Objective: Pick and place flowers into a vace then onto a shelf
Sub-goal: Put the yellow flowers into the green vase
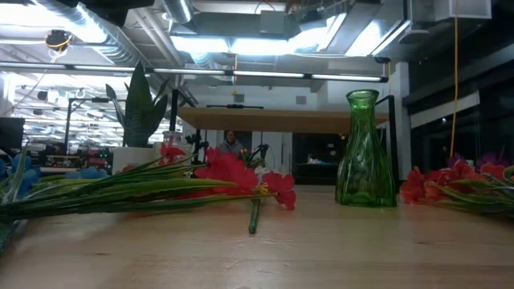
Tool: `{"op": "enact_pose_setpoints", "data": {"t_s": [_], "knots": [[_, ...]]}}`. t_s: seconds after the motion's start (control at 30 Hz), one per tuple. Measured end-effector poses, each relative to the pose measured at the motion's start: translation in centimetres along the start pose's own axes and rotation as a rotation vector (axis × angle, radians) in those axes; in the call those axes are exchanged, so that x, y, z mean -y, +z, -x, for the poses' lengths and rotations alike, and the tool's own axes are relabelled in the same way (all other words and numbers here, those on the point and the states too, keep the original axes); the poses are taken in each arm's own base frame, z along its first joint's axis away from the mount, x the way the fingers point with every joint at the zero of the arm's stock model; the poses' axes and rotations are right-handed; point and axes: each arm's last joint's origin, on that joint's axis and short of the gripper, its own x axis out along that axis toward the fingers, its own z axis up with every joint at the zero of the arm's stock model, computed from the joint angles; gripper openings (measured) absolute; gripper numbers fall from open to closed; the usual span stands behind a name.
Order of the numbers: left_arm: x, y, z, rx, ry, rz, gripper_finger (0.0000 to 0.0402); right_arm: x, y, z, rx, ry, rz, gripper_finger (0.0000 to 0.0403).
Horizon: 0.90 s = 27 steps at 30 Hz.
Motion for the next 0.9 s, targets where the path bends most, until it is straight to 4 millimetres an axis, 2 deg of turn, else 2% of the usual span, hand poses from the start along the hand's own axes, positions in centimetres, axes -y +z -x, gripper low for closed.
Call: {"op": "enact_pose_setpoints", "data": {"t_s": [0.27,0.6,0.9], "knots": [[0.0,0.0,0.0,-0.001,-0.010,0.000,0.0004,0.9,-3.6,-2.0,0.234,0.009,0.059,0.0005],[0.0,0.0,0.0,-0.001,-0.016,0.000,0.0004,3.6,-4.1,-2.1,0.602,0.142,0.039,0.0005],[0.0,0.0,0.0,0.000,-0.015,-0.026,0.0004,5.3,-5.2,-3.5,0.733,0.141,0.080,0.0005]]}}
